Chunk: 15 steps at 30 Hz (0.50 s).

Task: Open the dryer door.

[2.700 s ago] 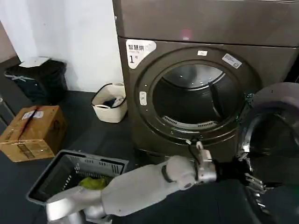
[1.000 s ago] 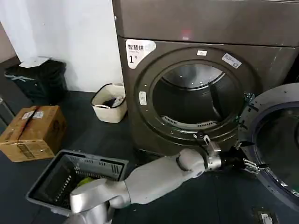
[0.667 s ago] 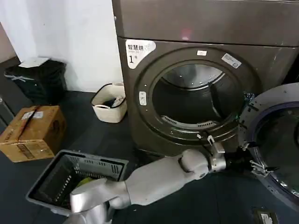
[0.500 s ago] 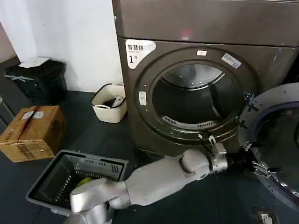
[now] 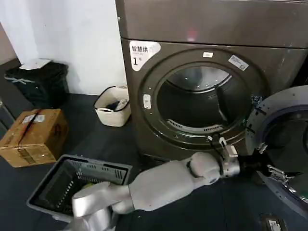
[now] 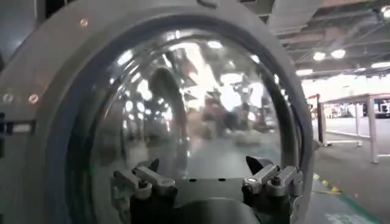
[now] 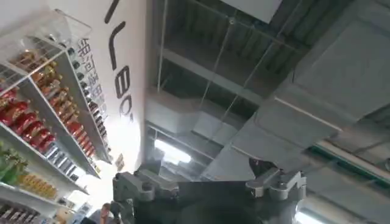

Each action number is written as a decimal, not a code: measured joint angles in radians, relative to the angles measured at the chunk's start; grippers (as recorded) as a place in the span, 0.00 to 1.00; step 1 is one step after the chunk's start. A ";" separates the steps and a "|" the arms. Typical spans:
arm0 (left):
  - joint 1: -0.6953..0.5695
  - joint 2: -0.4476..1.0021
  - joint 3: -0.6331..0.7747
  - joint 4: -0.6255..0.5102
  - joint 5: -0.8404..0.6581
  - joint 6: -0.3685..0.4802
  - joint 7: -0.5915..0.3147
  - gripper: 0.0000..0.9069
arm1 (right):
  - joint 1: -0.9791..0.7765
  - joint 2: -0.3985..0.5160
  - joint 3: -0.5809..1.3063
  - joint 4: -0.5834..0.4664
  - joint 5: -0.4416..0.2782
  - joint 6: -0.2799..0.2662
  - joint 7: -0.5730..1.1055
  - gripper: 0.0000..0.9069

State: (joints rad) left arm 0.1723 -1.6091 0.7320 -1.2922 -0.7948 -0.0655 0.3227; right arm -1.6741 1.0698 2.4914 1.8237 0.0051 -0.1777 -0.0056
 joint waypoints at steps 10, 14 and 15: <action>-0.010 0.081 0.000 -0.081 -0.011 0.004 -0.014 1.00 | 0.010 0.000 -0.013 0.015 -0.003 -0.002 -0.009 1.00; -0.020 0.135 -0.002 -0.123 -0.015 0.004 -0.019 1.00 | 0.010 -0.001 -0.013 0.016 -0.003 -0.002 -0.010 1.00; -0.023 0.149 -0.003 -0.137 -0.018 0.004 -0.021 1.00 | 0.010 -0.001 -0.013 0.016 -0.003 -0.002 -0.010 1.00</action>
State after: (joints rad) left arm 0.1494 -1.4604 0.7286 -1.4290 -0.8130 -0.0619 0.3019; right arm -1.6642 1.0688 2.4788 1.8396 0.0020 -0.1800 -0.0160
